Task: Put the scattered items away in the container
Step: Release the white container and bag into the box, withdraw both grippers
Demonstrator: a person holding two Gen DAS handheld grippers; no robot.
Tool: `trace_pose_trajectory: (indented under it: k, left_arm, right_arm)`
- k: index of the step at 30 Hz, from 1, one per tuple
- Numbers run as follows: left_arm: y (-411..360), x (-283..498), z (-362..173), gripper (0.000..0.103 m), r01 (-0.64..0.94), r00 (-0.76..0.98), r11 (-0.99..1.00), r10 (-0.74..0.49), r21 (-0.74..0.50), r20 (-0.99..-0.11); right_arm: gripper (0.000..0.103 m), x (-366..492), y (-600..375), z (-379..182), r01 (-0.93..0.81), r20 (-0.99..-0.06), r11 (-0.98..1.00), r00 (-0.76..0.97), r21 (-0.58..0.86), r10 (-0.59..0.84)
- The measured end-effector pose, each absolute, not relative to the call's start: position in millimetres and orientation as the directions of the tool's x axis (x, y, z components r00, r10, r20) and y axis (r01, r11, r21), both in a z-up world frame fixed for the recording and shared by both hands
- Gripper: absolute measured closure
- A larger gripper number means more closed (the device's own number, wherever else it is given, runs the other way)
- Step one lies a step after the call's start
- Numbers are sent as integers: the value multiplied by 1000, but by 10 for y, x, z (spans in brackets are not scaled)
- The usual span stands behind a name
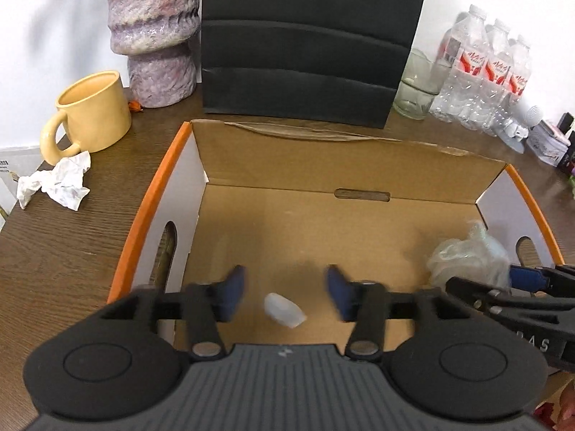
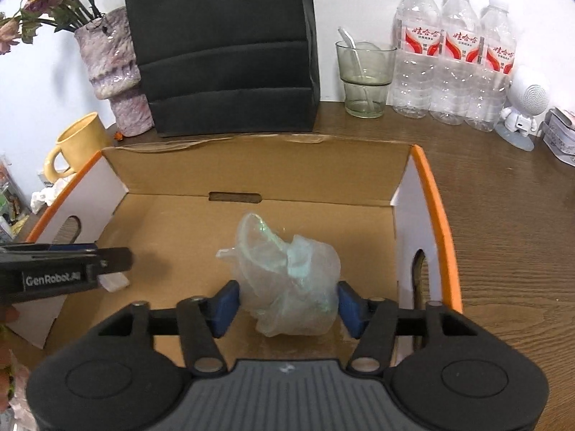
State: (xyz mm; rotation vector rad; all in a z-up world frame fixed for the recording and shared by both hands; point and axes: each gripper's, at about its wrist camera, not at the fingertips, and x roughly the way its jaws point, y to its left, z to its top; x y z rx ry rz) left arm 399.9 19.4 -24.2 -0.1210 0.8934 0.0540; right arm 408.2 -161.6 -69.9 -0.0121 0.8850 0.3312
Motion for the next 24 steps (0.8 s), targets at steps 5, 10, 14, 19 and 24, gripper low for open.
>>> trace_pose_trajectory:
  k: [5, 10, 14, 19, 24]
  left_arm:
    - [234, 3776, 9, 13, -73, 708, 991, -30, -116, -706]
    - [321, 3223, 291, 0, -42, 806, 989, -51, -143, -589]
    - [402, 2628, 384, 0, -20, 864, 987, -62, -157, -500]
    - [438, 1958, 299, 0, -21, 899, 991, -38, -130, -436]
    - [463, 1440, 94, 0, -35, 904, 990, -26, -134, -427]
  right_arm:
    - [11, 3828, -1586, -513, -322, -720, 941, 630, 100, 292]
    - [0, 3298, -1681, -206, -378, -637, 922, 692, 82, 340]
    - [0, 2731, -1818, -44, -421, -561, 905, 734, 67, 383]
    - [0, 2041, -2004, -67, -447, -496, 893, 763, 57, 414]
    - [0, 1540, -2164, -206, -437, -473, 896, 774, 80, 420]
